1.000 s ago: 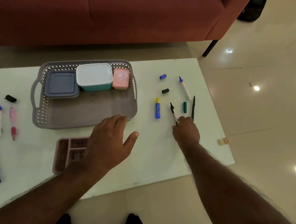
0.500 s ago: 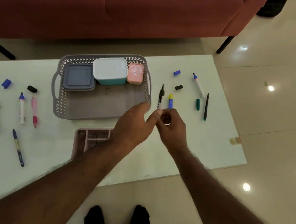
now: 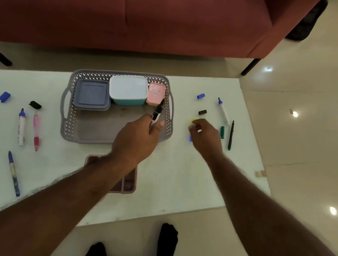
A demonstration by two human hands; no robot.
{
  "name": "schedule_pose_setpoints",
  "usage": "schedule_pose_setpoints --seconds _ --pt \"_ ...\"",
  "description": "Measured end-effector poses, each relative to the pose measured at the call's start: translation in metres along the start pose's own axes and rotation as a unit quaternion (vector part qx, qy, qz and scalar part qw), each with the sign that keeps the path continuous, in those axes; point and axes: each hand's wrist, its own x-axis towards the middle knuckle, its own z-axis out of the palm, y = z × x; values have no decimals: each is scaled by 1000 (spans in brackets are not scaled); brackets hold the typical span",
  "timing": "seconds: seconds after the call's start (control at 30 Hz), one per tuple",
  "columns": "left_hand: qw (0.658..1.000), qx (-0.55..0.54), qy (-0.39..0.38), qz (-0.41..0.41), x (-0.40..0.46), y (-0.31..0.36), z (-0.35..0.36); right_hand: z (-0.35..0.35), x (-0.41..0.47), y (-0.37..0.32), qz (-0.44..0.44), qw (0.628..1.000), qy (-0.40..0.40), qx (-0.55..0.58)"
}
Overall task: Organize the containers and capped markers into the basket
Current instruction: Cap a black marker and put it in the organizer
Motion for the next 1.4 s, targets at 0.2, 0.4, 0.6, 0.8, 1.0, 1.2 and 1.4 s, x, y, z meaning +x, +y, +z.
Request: schedule_pose_setpoints --seconds 0.2,0.4,0.6,0.8,1.0,1.2,1.4 --pt "1000 1 0 -10 1 0 29 -5 73 26 -23 986 -51 -156" --pt "1000 7 22 -9 9 2 45 3 108 42 -77 960 -112 -244" --pt "999 16 33 -2 13 1 47 8 113 53 -105 944 -81 -301" --pt "998 42 30 -24 16 1 36 0 89 12 -25 997 -18 74" --pt "997 79 7 -26 11 -6 25 -17 22 -66 25 863 -161 479" --pt "995 90 3 -33 1 -16 15 -8 -1 -91 19 852 -180 491" --pt "996 80 9 -29 -4 -20 13 -7 -11 -98 18 860 -195 471"
